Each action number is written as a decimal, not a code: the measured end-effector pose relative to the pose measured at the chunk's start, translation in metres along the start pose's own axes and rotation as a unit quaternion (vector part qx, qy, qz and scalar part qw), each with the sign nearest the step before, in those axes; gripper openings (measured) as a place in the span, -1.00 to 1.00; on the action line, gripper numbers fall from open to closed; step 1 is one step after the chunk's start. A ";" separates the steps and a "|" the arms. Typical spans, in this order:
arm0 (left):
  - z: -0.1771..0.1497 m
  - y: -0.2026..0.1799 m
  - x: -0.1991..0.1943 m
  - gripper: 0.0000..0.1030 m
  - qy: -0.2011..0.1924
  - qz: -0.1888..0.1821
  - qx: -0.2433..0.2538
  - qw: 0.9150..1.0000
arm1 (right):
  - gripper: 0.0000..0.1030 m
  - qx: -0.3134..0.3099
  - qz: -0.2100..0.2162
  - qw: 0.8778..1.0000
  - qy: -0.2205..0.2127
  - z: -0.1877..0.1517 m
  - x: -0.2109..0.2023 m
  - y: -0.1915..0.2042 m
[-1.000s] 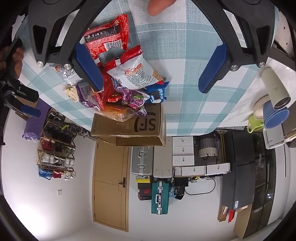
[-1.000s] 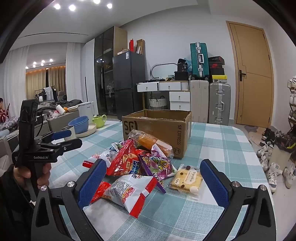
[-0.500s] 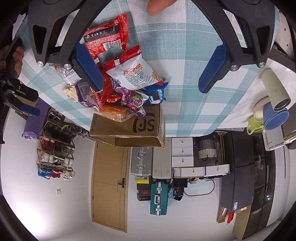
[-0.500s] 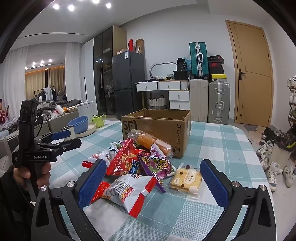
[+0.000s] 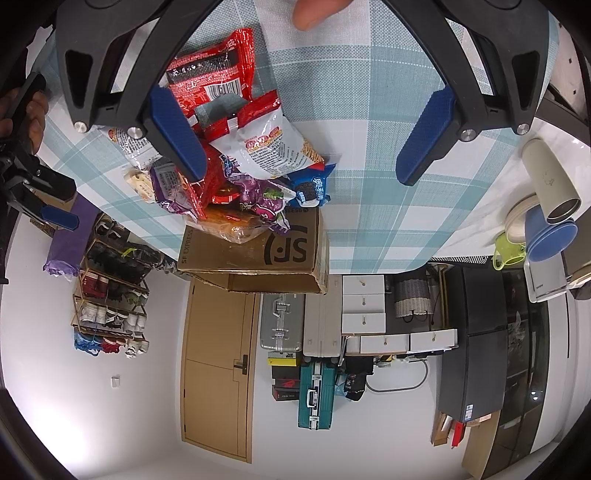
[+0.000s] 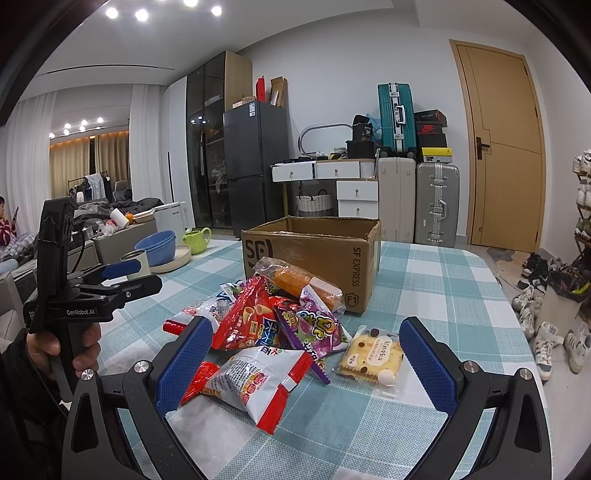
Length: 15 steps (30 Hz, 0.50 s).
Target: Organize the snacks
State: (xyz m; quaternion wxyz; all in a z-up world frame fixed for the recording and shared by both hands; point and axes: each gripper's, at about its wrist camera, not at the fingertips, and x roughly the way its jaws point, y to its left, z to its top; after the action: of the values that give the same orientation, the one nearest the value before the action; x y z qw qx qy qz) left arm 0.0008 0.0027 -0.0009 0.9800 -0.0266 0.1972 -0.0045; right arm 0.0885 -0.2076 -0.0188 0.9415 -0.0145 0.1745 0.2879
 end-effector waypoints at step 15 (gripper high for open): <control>0.000 0.001 0.000 0.99 0.000 -0.001 -0.001 1.000 | 1.00 0.000 0.000 1.000 0.000 0.000 0.000 -0.001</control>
State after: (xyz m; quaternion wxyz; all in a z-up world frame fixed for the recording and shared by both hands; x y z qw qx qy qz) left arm 0.0009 0.0034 -0.0007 0.9799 -0.0279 0.1977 -0.0051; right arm 0.0887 -0.2087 -0.0192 0.9416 -0.0143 0.1750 0.2874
